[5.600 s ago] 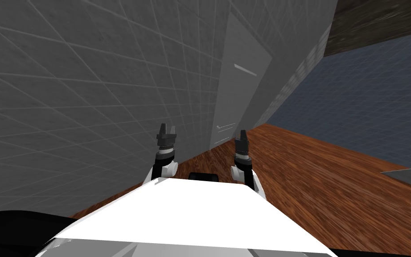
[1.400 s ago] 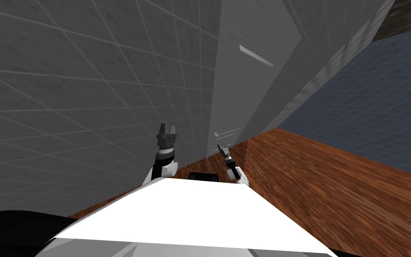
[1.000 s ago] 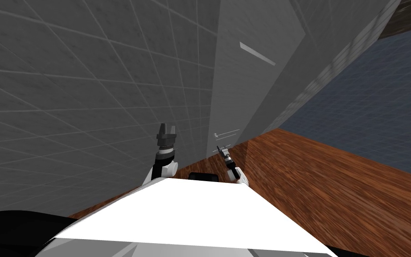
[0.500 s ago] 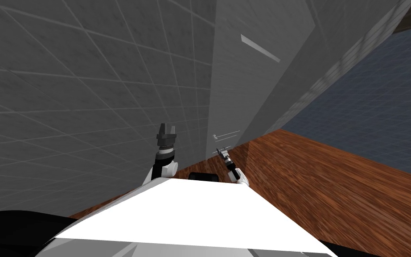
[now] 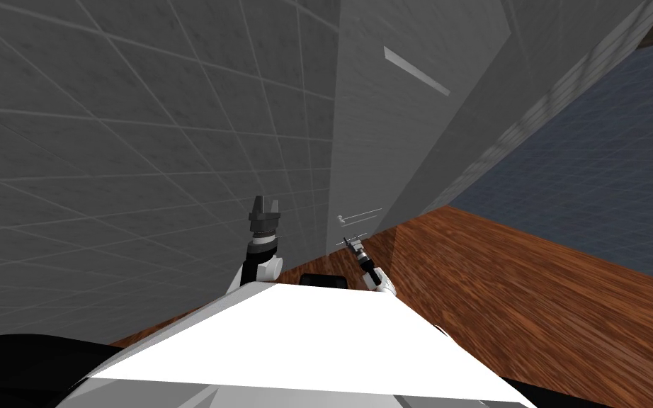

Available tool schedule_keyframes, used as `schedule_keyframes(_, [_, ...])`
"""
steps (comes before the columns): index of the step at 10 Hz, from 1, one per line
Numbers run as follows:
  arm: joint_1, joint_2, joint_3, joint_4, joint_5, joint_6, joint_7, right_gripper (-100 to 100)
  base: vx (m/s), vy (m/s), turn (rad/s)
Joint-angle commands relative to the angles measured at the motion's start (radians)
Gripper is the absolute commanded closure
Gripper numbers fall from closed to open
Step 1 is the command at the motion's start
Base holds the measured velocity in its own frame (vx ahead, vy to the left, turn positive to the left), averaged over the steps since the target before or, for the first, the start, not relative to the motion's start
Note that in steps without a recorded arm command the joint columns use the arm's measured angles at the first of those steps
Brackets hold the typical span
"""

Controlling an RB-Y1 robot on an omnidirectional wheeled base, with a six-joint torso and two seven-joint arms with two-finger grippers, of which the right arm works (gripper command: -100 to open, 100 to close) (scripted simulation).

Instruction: Pull the door open

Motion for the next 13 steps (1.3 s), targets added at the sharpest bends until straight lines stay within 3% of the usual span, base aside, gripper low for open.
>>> schedule_keyframes(1, [-0.013,-0.002,-0.002,0.034,0.004,-0.012,0.017,-100,0.026,-0.025,0.009])
schedule_keyframes(5, [-0.038,-0.009,-0.004,0.107,0.020,-0.025,0.064,-100,0.042,-0.027,0.014])
schedule_keyframes(6, [-0.035,-0.008,-0.005,0.096,0.017,-0.024,0.054,-100,0.027,-0.015,0.006])
schedule_keyframes(7, [-0.015,-0.026,-0.022,0.102,-0.005,-0.038,0.058,-100,-0.008,0.115,0.272])
schedule_keyframes(8, [-0.015,-0.026,-0.022,0.102,-0.005,-0.038,0.058,-100,0.010,0.125,0.124])
schedule_keyframes(9, [0.006,-0.044,-0.039,0.105,-0.029,-0.052,0.058,-100,0.055,0.148,0.233])
schedule_keyframes(10, [0.006,-0.044,-0.039,0.105,-0.029,-0.052,0.058,-100,0.072,0.116,0.129])
schedule_keyframes(11, [0.031,-0.066,-0.060,0.109,-0.057,-0.069,0.059,-100,0.117,0.116,0.298])
schedule_keyframes(12, [0.031,-0.066,-0.060,0.109,-0.057,-0.069,0.059,-100,0.121,0.083,0.142])
schedule_keyframes(13, [0.048,-0.082,-0.075,0.111,-0.077,-0.080,0.059,-100,0.127,0.078,0.232])
